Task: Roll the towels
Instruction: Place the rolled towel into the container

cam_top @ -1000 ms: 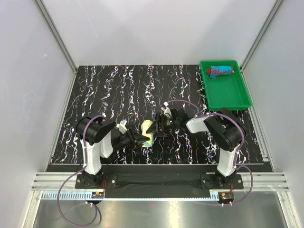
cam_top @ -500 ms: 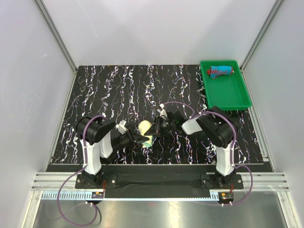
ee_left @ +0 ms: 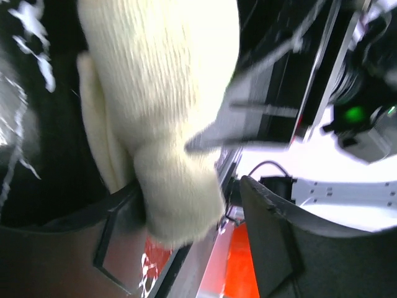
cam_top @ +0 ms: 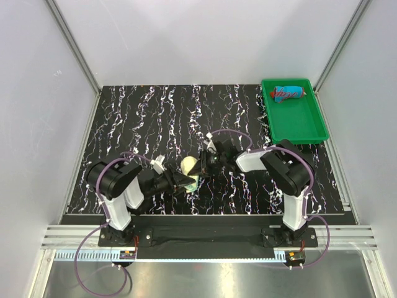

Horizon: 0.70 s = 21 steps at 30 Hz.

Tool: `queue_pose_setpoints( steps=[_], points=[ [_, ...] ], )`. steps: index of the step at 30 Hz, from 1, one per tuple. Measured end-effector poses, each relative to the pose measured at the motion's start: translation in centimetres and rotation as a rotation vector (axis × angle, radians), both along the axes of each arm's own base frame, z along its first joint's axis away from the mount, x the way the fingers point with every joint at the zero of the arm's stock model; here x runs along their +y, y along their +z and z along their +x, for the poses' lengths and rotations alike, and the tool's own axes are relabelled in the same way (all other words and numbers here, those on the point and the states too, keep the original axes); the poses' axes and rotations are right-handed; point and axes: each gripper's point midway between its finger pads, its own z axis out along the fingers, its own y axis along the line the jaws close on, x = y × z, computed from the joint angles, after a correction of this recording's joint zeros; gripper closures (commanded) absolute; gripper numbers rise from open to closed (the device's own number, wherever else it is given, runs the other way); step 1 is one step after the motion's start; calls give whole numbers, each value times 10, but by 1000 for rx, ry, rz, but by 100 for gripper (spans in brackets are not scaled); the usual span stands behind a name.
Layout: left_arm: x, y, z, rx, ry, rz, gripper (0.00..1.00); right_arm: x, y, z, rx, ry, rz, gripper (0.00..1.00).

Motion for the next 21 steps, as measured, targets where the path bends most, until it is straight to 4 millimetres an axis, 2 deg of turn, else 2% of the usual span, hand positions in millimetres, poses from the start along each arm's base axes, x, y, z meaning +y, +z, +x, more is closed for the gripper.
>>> queue_pose_setpoints(
  steps=[1, 4, 7, 12, 15, 17, 21],
  points=[
    [0, 2, -2, -13, -9, 3, 27, -2, 3, 3, -1, -6, -10, 100],
    [-1, 13, -12, -55, -55, 1, 22, -14, 19, 29, -36, -62, -29, 100],
    [0, 24, -19, -120, -92, 24, 17, -39, 48, 78, -101, -162, -29, 100],
    [3, 43, -13, -283, -120, 145, 11, -95, 121, 162, -251, -331, -6, 100],
    [11, 43, -3, -354, -112, 269, 10, -138, 160, 202, -333, -442, 10, 100],
    [16, 34, 0, -362, -113, 336, 15, -177, 178, 228, -377, -541, 7, 100],
    [28, -2, -9, -294, -161, 456, 16, -266, 191, 267, -409, -776, -18, 100]
  ],
)
